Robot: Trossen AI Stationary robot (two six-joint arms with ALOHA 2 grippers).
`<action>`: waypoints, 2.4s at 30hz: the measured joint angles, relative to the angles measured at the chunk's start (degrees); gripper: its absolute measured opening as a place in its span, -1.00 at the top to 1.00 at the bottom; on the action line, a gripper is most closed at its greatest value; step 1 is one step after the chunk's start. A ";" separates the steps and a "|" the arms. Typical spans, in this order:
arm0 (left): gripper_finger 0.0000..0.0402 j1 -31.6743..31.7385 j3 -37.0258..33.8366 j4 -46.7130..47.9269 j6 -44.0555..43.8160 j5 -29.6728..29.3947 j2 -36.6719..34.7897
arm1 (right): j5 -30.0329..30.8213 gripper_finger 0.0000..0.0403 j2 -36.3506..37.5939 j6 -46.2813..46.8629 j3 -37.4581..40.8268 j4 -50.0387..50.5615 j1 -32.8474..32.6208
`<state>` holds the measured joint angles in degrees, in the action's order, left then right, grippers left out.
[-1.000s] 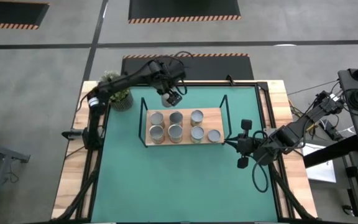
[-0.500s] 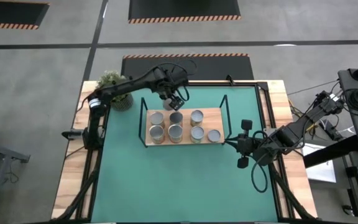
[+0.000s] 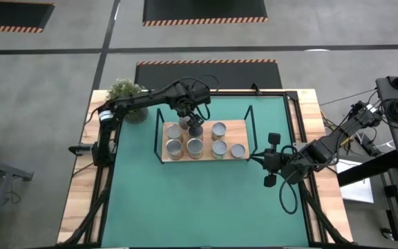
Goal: Pick and place cans onto a shelf
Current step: Put the canned peas on the shelf
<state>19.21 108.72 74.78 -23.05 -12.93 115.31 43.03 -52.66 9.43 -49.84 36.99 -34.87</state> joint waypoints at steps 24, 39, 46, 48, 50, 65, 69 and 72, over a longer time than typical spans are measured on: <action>-0.60 -1.59 -0.10 -0.02 -0.39 0.00 -0.07 | 0.00 0.94 0.00 0.00 0.02 0.02 0.00; -0.60 -1.67 -0.10 -0.46 -0.13 0.00 -0.11 | 0.00 0.94 0.00 0.02 0.02 0.02 0.00; -0.60 -1.67 -0.10 -0.59 -0.42 0.00 -0.11 | -0.01 0.94 0.00 0.02 0.04 0.04 0.00; -0.60 -1.67 -0.10 -0.79 -0.48 0.00 -0.11 | -0.02 0.94 0.02 0.02 0.02 0.02 0.00; -0.60 -1.67 -0.10 -0.82 -0.59 0.00 -0.11 | -0.02 0.94 0.00 0.02 0.04 0.02 0.00; -0.83 -1.67 -0.10 -1.69 -0.08 0.00 -0.15 | -0.02 0.94 0.02 0.03 0.04 0.03 0.00; -0.83 -1.67 1.17 0.40 0.37 0.00 -0.15 | 0.00 0.94 0.02 0.02 0.04 0.02 0.00; -0.83 -1.74 3.38 2.70 1.35 0.00 -0.15 | -0.01 0.94 0.00 0.02 0.04 0.04 0.00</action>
<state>17.48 112.09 77.48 -21.69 -12.93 115.15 43.02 -52.66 9.45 -49.80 37.03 -34.87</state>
